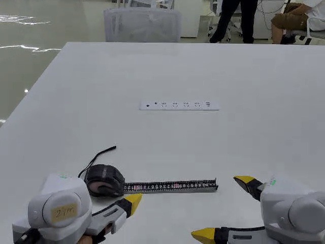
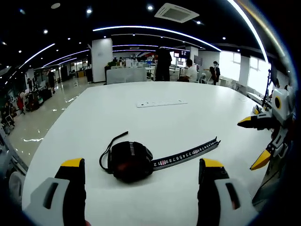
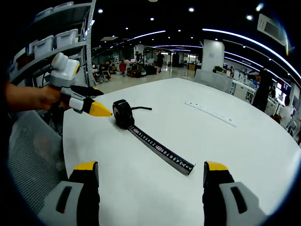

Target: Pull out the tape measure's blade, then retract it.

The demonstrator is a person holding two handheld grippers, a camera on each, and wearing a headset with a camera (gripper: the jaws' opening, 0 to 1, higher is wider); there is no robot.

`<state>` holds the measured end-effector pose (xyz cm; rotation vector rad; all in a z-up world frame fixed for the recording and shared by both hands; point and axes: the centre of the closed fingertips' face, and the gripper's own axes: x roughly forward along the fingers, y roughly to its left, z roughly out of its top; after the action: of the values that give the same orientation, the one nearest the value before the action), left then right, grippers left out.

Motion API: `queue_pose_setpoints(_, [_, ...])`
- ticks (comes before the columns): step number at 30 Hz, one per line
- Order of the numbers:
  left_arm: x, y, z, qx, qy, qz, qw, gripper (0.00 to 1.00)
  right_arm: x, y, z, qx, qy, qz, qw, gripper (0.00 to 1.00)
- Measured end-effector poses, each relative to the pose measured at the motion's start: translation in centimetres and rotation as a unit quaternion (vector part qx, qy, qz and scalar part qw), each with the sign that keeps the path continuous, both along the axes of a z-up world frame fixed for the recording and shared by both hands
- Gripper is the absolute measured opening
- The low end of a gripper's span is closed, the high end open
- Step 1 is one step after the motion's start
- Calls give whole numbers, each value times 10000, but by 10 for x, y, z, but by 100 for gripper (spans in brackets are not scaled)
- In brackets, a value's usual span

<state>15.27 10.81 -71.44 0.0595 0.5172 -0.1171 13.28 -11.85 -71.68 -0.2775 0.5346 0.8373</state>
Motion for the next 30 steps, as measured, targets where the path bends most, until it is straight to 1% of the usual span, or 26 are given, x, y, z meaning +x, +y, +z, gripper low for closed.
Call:
queue_pose_setpoints(2, [2, 2, -2, -4, -17, 37, 10000, 99, 2, 0, -1, -8, 17, 86, 10000, 94])
queue_pose_setpoints(3, [2, 1, 0, -41, -11, 74, 10000, 99, 3, 0, -3, -35, 35, 157, 9999, 93])
queue_pose_setpoints(5, [4, 3, -3, -56, 6, 119, 9999, 99, 4, 0, -4, -63, 31, 306, 9995, 91])
queue_pose_setpoints(8, [5, 5, -9, 59, 83, 176, 9998, 99, 8, -2, -9, -86, 76, 433, 9990, 87])
queue_pose_setpoints(10, [8, 6, -12, 8, 107, 239, 9997, 99, 10, -3, -11, -106, 21, 592, 9982, 84])
queue_pose_setpoints(12, [9, 6, -12, 11, 117, 274, 9996, 99, 11, -3, -11, -93, 50, 639, 9979, 84])
queue_pose_setpoints(13, [11, 5, -13, 21, 124, 270, 9996, 99, 12, -3, -12, -108, 24, 703, 9975, 84])
queue_pose_setpoints(16, [14, 5, -18, -36, 157, 282, 9995, 99, 15, -4, -18, -173, 76, 840, 9963, 82])
queue_pose_setpoints(19, [18, 5, -20, -29, 172, 288, 9994, 99, 16, -4, -24, -262, 82, 1088, 9937, 78])
queue_pose_setpoints(21, [20, 6, -20, -8, 172, 303, 9994, 99, 17, -5, -28, -373, 66, 1267, 9912, 78])
queue_pose_setpoints(22, [21, 7, -20, 20, 156, 317, 9994, 99, 17, -5, -28, -386, 70, 1316, 9905, 77])
queue_pose_setpoints(23, [23, 5, -19, 36, 107, 319, 9994, 99, 18, -5, -29, -408, 46, 1393, 9894, 77])
queue_pose_setpoints(25, [25, 5, -20, 22, 77, 319, 9995, 99, 19, -5, -33, -475, 76, 1517, 9872, 76])
queue_pose_setpoints(28, [28, 6, -22, 32, 91, 340, 9994, 99, 21, -6, -36, -541, 63, 1662, 9846, 75])
queue_pose_setpoints(30, [28, 5, -20, 52, 91, 348, 9993, 99, 23, -6, -35, -532, 54, 1719, 9837, 73])
